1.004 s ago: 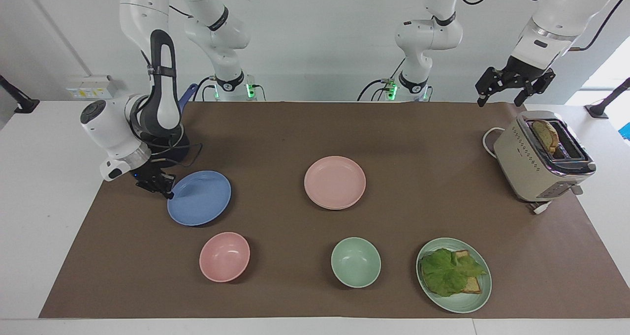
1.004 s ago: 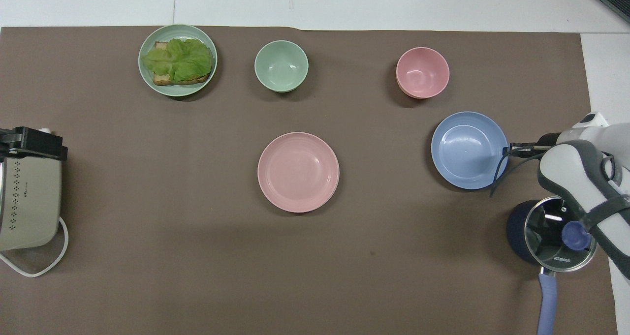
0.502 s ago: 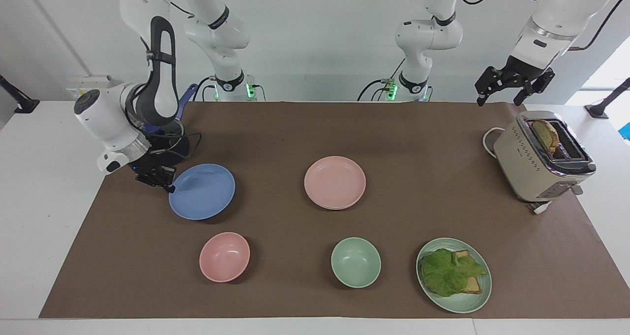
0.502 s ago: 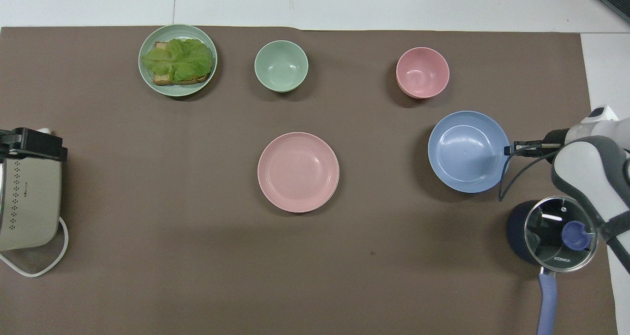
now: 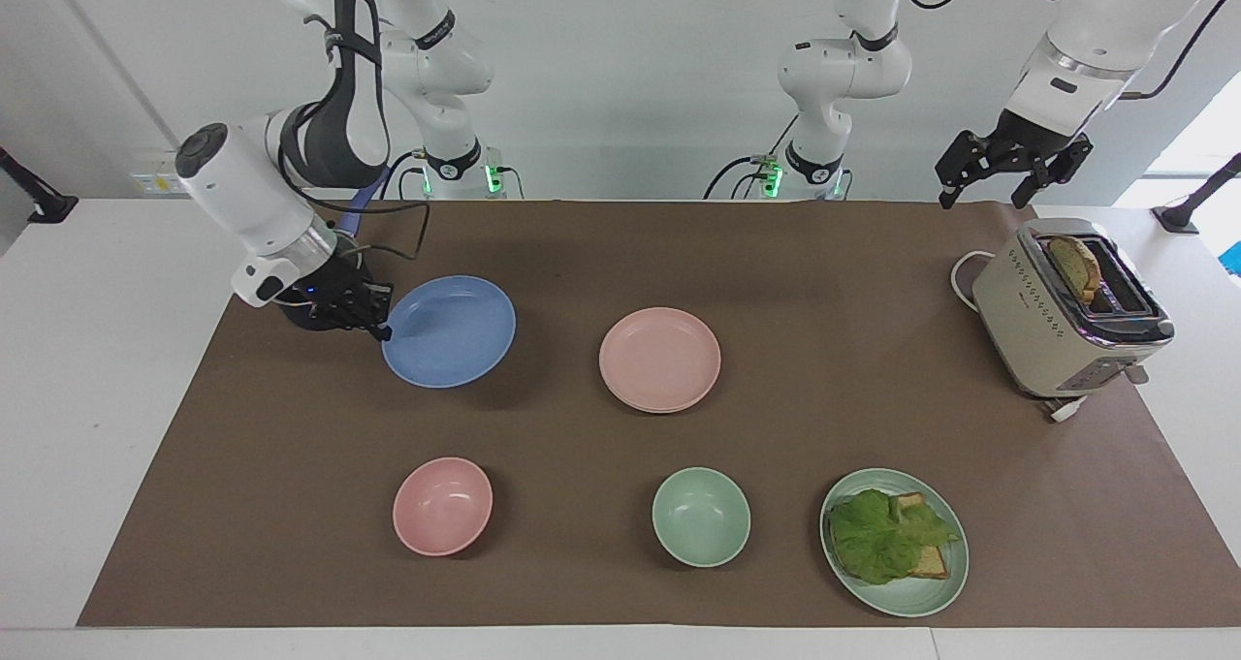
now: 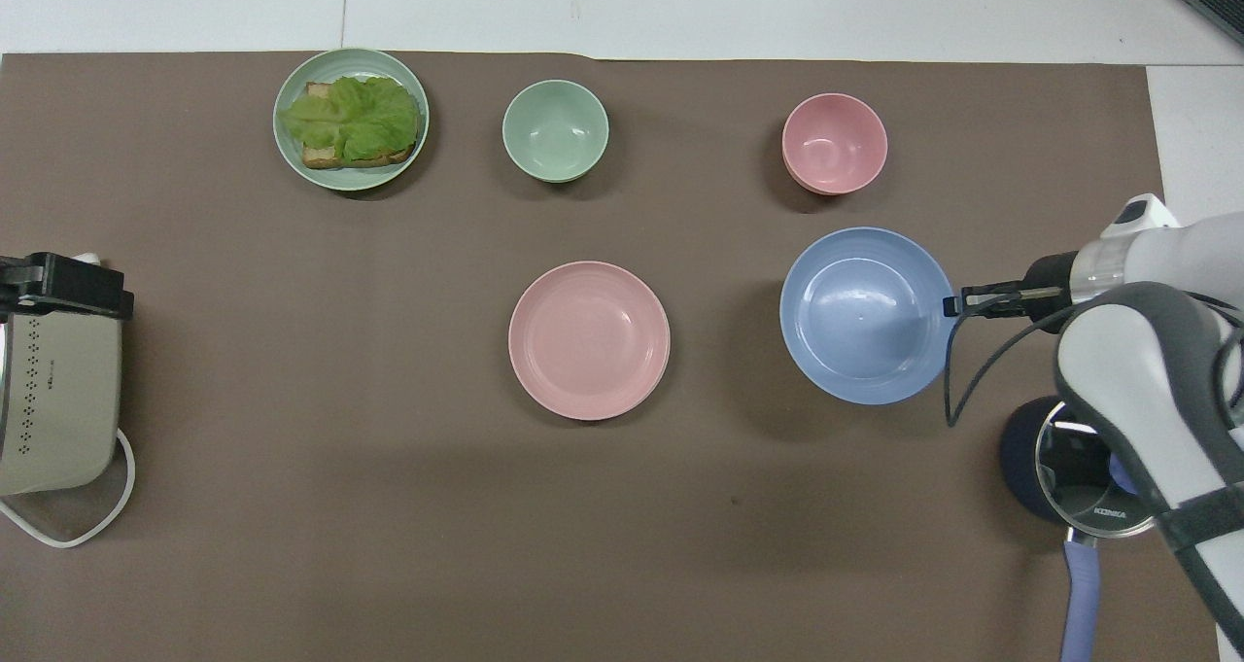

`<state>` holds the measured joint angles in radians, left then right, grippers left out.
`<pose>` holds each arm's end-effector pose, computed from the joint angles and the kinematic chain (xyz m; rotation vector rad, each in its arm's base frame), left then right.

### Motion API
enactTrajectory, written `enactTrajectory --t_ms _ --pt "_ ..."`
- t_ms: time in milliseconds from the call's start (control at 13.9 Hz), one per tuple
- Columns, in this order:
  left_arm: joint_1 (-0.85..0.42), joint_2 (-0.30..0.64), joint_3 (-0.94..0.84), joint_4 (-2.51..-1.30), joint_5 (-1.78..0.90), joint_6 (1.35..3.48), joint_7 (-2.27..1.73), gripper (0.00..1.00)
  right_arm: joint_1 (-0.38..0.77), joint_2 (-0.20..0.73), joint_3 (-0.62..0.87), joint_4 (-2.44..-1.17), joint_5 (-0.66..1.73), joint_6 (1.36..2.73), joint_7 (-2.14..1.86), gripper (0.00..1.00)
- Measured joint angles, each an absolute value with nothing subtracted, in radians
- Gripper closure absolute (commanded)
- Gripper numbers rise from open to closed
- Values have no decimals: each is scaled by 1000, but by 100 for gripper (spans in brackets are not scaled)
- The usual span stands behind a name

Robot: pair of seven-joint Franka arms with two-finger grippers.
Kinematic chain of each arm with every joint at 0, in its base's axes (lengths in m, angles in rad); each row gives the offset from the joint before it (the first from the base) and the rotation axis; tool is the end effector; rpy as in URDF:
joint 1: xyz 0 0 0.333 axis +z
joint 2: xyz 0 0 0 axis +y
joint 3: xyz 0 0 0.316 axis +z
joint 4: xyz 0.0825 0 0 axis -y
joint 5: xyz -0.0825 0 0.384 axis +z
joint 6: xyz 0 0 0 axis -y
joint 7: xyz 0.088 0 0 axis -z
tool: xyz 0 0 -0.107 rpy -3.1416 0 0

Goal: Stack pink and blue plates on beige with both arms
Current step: 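Carry the blue plate over the pink plate with the right gripper, then lower the blue plate onto the pink plate and open the right gripper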

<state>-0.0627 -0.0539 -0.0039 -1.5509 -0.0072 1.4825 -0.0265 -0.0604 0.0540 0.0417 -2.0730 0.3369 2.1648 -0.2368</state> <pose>0.5274 -0.0361 0.6553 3.1346 -0.0638 -0.0232 0.5624 0.0023 0.4098 -2.8618 -0.0479 -0.1055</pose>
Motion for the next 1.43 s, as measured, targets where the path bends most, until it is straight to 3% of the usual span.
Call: enactTrajectory --t_ms 502,1075,1434 --pt "-61 -54 -4 -1551 -7 1482 -26 0 248 88 46 -2085 337 2319 152 100" --pt "-61 -54 -4 -1551 -7 1482 -26 0 398 212 44 -2089 337 2469 267 100" --pt "-61 -54 -4 -1551 -7 1482 -26 0 431 232 43 -2089 304 2498 288 100"
